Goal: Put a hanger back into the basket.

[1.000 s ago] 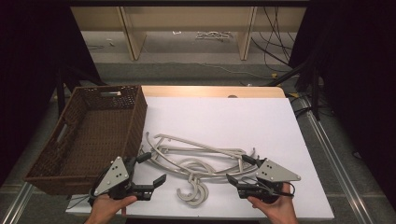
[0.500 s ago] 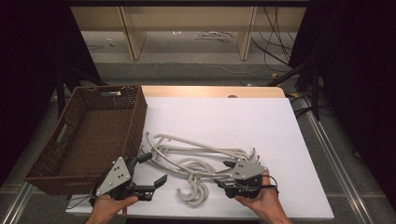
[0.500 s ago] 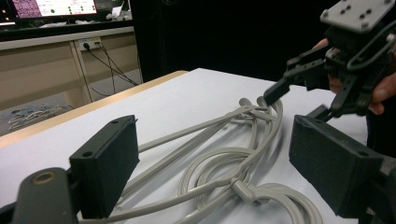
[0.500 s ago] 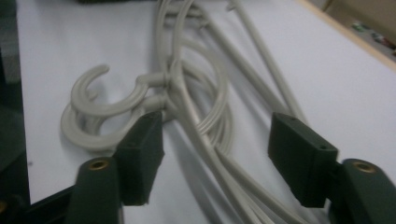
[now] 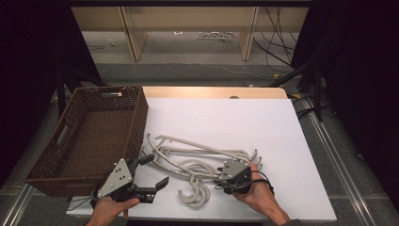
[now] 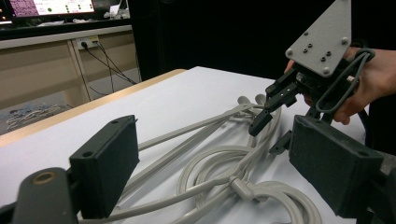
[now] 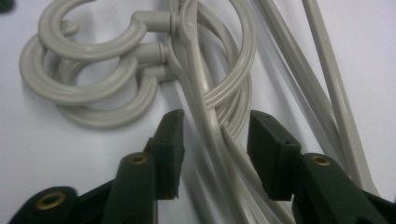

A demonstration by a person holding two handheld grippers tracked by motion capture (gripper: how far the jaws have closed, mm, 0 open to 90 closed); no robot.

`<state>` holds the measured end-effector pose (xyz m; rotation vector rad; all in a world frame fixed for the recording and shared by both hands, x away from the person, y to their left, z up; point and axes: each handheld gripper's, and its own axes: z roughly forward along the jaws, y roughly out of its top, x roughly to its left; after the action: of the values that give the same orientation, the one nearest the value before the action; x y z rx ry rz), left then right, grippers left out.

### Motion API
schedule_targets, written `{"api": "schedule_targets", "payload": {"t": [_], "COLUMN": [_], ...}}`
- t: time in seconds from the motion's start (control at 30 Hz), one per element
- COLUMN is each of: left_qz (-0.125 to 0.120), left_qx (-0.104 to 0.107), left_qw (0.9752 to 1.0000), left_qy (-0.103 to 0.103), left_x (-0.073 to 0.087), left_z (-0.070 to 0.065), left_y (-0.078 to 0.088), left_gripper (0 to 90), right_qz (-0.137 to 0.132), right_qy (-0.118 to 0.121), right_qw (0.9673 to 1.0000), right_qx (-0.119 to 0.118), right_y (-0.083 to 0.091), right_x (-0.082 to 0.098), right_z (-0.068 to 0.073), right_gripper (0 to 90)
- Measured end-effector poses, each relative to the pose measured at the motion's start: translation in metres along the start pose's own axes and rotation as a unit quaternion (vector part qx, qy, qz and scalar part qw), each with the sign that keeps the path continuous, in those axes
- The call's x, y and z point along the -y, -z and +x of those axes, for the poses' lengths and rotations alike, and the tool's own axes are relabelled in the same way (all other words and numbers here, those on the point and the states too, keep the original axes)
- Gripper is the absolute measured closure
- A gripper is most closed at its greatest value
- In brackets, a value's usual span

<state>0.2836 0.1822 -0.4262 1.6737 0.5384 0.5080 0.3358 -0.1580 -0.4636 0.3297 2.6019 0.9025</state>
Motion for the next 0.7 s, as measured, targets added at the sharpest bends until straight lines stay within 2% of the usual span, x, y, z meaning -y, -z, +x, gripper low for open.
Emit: {"api": "schedule_targets", "payload": {"t": [0.03,0.17,0.3,0.4,0.47,0.5,0.6,0.63,0.67,0.7], "left_qz": [0.001,0.011,0.017,0.018,0.024,0.026,0.028,0.035,0.039,0.044], "left_qx": [0.0,0.002,0.005,0.009,0.008,0.008,0.012,0.008,0.011,0.01], "left_qw": [1.0,0.9999,0.9998,0.9998,0.9997,0.9996,0.9995,0.9994,0.9992,0.999], "left_qy": [0.0,-0.001,-0.001,-0.002,-0.002,0.0,-0.003,0.0,-0.002,-0.003], "left_x": [0.0001,0.0012,0.002,0.0028,0.0028,0.0031,0.0035,0.0036,0.0042,0.0045], "left_z": [0.0,0.0004,-0.0004,-0.0006,-0.0009,-0.0011,-0.0011,-0.0018,-0.0015,-0.0016], "left_y": [-0.0002,-0.0011,-0.0021,-0.0036,-0.0032,-0.0034,-0.0052,-0.0052,-0.0061,-0.0063], "left_gripper": [15.8,15.8,15.8,15.8,15.8,15.8,15.8,15.9,15.9,15.9], "right_qz": [0.013,0.032,0.038,0.043,0.046,0.045,0.043,0.043,0.039,0.038], "right_qy": [0.007,0.019,0.027,0.046,0.05,0.067,0.076,0.085,0.093,0.109], "right_qw": [0.9999,0.9993,0.9989,0.9979,0.9975,0.9966,0.996,0.9951,0.9947,0.993], "right_qx": [-0.003,-0.007,-0.009,-0.016,-0.021,-0.018,-0.02,-0.025,-0.021,-0.023], "right_y": [-0.0023,-0.0063,-0.0082,-0.0105,-0.0105,-0.0101,-0.0088,-0.008,-0.0073,-0.005], "right_x": [-0.0006,-0.0016,-0.0021,-0.0019,-0.002,-0.0026,-0.0029,-0.0033,-0.0038,-0.0046], "right_z": [-0.0015,-0.0024,-0.0035,-0.004,-0.0033,-0.0035,-0.0035,-0.0037,-0.0039,-0.0043], "right_gripper": [61.2,65.4,68.0,74.1,74.7,76.1,77.8,78.7,79.2,81.2]}}
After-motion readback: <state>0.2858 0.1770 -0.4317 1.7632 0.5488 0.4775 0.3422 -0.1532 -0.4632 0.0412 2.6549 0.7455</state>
